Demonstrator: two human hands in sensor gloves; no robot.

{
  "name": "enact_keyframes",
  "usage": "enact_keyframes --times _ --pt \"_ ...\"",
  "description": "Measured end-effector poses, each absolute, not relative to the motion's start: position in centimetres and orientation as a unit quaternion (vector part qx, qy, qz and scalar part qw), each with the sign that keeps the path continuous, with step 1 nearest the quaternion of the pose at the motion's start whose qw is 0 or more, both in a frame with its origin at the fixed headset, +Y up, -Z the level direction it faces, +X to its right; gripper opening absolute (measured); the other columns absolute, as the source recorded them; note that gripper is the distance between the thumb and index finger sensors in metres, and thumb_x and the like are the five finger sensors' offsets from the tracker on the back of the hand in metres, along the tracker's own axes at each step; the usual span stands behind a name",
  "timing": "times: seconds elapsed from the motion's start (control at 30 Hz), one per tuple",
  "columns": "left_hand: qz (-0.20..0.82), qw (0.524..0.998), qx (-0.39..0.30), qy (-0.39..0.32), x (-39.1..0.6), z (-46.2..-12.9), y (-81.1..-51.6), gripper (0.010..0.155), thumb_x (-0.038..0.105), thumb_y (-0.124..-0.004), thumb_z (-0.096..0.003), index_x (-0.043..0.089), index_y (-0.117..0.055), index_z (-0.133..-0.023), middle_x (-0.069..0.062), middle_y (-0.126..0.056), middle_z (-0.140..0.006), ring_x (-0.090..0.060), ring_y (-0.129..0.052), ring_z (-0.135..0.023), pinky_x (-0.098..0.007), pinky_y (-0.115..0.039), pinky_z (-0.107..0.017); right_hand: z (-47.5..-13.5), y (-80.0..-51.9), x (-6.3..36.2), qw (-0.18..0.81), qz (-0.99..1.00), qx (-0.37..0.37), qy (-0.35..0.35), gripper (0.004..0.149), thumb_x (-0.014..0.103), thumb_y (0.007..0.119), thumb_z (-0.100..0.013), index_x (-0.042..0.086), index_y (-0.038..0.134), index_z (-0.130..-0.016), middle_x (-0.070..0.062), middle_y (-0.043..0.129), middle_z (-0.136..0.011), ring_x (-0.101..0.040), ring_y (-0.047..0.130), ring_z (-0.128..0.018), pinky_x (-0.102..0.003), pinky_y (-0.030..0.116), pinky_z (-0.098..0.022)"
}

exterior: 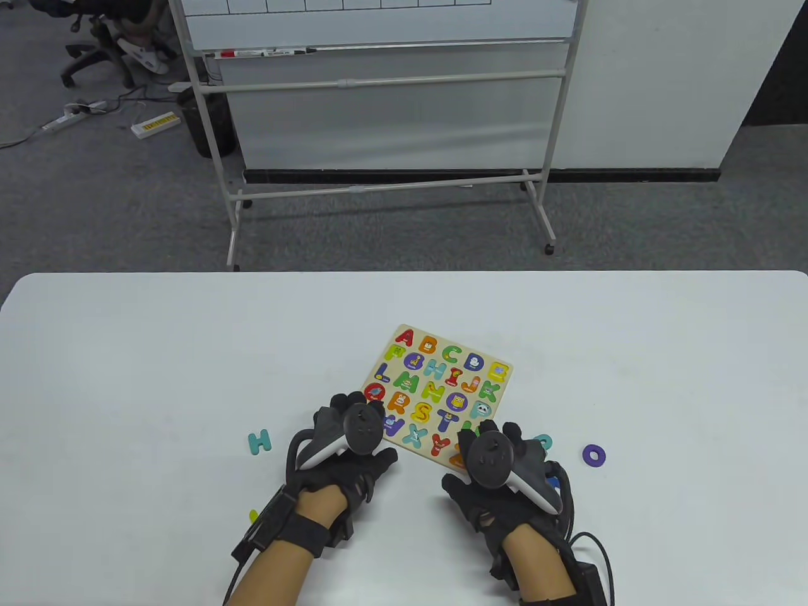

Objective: Hold alphabet puzzle board and insert letter blocks into matching slots

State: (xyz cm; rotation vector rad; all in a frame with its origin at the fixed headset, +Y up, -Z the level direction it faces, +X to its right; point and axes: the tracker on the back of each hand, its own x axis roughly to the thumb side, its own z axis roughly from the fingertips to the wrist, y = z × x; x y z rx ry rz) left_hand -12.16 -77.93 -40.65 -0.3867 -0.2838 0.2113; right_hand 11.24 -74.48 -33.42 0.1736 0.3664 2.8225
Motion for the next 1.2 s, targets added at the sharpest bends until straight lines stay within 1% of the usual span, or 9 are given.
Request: enact_keyframes --times 0.27,0.33,0.37,0.4,0.43,0.53,0.87,1.07,1.2 --pt "0.092 0.964 -0.206 -0.143 -10.5 -43.6 -78.9 0.078 0.054 -0.053 -0.0499 0.022 -0.014 -0.110 -0.010 0.004 -0.111 -0.041 0.007 -0.103 -0.060 -0.005 -0.070 -33.4 -74.7 11.2 0.145 0.978 0.062 0.140 0.081 0.060 0.067 -0.050 0.023 0.036 -0.115 -0.017 0.023 -0.121 -0.050 0.013 -0.110 -0.077 0.020 -0.068" --pt "0.098 0.960 -0.221 -0.138 -10.2 -43.9 -79.6 0.074 0.051 -0.053 -0.0502 0.021 -0.023 -0.111 -0.012 0.000 -0.112 -0.041 0.004 -0.103 -0.060 -0.008 -0.071 -33.4 -74.7 11.2 0.150 0.977 0.059 0.139 0.081 0.060 0.067 -0.050 0.022 0.037 -0.115 -0.017 0.022 -0.121 -0.049 0.012 -0.110 -0.076 0.021 -0.069" --pt "0.096 0.956 -0.242 -0.137 -10.2 -44.0 -80.0 0.073 0.050 -0.053 -0.0512 0.021 -0.022 -0.111 -0.013 -0.001 -0.112 -0.042 0.003 -0.103 -0.060 -0.008 -0.071 -33.4 -74.7 11.3 0.151 0.977 0.059 0.139 0.081 0.060 0.067 -0.050 0.022 0.037 -0.115 -0.017 0.022 -0.121 -0.049 0.011 -0.110 -0.076 0.021 -0.069" --pt "0.094 0.950 -0.266 -0.135 -10.2 -44.0 -80.4 0.073 0.050 -0.050 -0.0515 0.022 -0.014 -0.109 -0.014 -0.001 -0.112 -0.043 0.002 -0.103 -0.060 -0.009 -0.071 -33.4 -74.7 11.3 0.151 0.977 0.058 0.140 0.081 0.060 0.067 -0.050 0.022 0.037 -0.115 -0.017 0.022 -0.121 -0.050 0.011 -0.109 -0.076 0.021 -0.069" --pt "0.102 0.949 -0.265 -0.137 -10.3 -43.9 -80.2 0.073 0.049 -0.050 -0.0519 0.022 -0.013 -0.109 -0.014 0.001 -0.111 -0.044 0.002 -0.102 -0.060 -0.007 -0.070 -33.4 -74.7 11.3 0.151 0.977 0.058 0.139 0.081 0.060 0.067 -0.050 0.022 0.037 -0.115 -0.017 0.022 -0.121 -0.049 0.011 -0.110 -0.076 0.021 -0.069" --pt "0.090 0.956 -0.243 -0.137 -10.2 -43.6 -80.0 0.073 0.048 -0.053 -0.0516 0.019 -0.019 -0.110 -0.019 -0.007 -0.112 -0.047 -0.004 -0.103 -0.062 -0.014 -0.071 -33.5 -74.7 11.4 0.153 0.977 0.056 0.140 0.081 0.060 0.067 -0.050 0.022 0.038 -0.115 -0.018 0.022 -0.121 -0.049 0.011 -0.110 -0.076 0.022 -0.069" --pt "0.092 0.962 -0.239 -0.097 -10.6 -41.2 -80.0 0.075 0.049 -0.053 -0.0518 0.014 -0.018 -0.109 -0.023 -0.007 -0.111 -0.052 -0.005 -0.100 -0.065 -0.018 -0.067 -33.4 -74.5 11.6 0.162 0.975 0.056 0.138 0.080 0.060 0.067 -0.050 0.022 0.038 -0.115 -0.018 0.022 -0.121 -0.049 0.010 -0.109 -0.075 0.022 -0.069" --pt "0.116 0.963 -0.240 -0.045 -11.1 -38.2 -80.0 0.076 0.048 -0.054 -0.0525 0.013 -0.018 -0.109 -0.025 -0.006 -0.110 -0.054 -0.005 -0.099 -0.066 -0.019 -0.066 -33.4 -74.2 12.0 0.174 0.975 0.052 0.132 0.080 0.060 0.067 -0.050 0.021 0.039 -0.115 -0.018 0.022 -0.121 -0.049 0.010 -0.109 -0.075 0.022 -0.069" --pt "0.149 0.959 -0.239 -0.006 -11.3 -35.6 -80.3 0.077 0.048 -0.055 -0.0529 0.013 -0.016 -0.109 -0.026 -0.002 -0.109 -0.053 -0.001 -0.097 -0.066 -0.014 -0.064 -33.5 -74.2 12.1 0.178 0.974 0.050 0.129 0.080 0.060 0.067 -0.050 0.021 0.039 -0.115 -0.018 0.022 -0.120 -0.049 0.010 -0.109 -0.075 0.022 -0.069"
